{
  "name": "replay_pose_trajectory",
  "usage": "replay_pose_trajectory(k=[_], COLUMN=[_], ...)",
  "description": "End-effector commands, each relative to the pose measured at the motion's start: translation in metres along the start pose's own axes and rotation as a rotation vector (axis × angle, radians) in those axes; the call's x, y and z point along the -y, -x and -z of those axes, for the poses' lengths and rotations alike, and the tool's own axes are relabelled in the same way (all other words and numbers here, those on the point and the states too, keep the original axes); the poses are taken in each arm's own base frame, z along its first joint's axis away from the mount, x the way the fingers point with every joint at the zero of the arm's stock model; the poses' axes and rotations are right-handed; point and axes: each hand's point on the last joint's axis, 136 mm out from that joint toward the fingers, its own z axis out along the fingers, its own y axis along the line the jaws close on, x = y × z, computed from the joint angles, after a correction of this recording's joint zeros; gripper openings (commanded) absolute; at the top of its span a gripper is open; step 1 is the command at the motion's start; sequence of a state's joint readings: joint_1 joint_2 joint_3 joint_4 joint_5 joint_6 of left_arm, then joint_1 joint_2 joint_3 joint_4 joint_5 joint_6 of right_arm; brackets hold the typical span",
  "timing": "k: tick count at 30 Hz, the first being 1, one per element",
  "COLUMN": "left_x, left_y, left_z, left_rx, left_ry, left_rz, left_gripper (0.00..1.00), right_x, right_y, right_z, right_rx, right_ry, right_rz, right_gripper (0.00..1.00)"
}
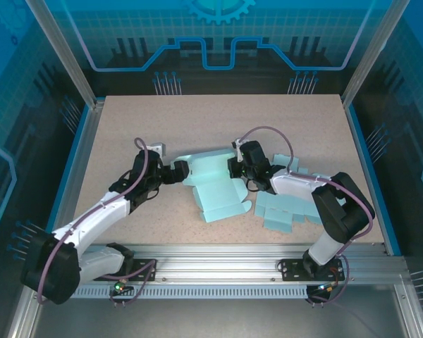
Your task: Fold the paper box
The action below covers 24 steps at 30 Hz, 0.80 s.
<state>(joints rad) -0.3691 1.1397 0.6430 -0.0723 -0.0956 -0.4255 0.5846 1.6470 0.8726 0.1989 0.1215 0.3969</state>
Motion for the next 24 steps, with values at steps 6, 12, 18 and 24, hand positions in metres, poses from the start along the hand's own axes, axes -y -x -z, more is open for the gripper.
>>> replay_pose_trajectory(k=[6, 12, 18, 24], left_x=[0.014, 0.042, 0.044, 0.007], left_y=[-0.004, 0.009, 0.003, -0.008], left_z=[-0.015, -0.025, -0.036, -0.004], left_rx=[-0.012, 0.033, 0.025, 0.056], left_ry=[-0.091, -0.209, -0.201, -0.048], left_rz=[0.054, 0.102, 0.141, 0.150], left_gripper=[0.98, 0.88, 0.80, 0.89], right_x=[-0.016, -0.020, -0.018, -0.012], right_y=[0.021, 0.015, 0.011, 0.010], right_z=[0.006, 0.001, -0.005, -0.003], right_rx=[0.053, 0.046, 0.034, 0.032], right_ry=[0.037, 0.028, 0.004, -0.031], right_rz=[-0.005, 0.017, 0.024, 0.040], right_gripper=[0.08, 0.08, 0.08, 0.08])
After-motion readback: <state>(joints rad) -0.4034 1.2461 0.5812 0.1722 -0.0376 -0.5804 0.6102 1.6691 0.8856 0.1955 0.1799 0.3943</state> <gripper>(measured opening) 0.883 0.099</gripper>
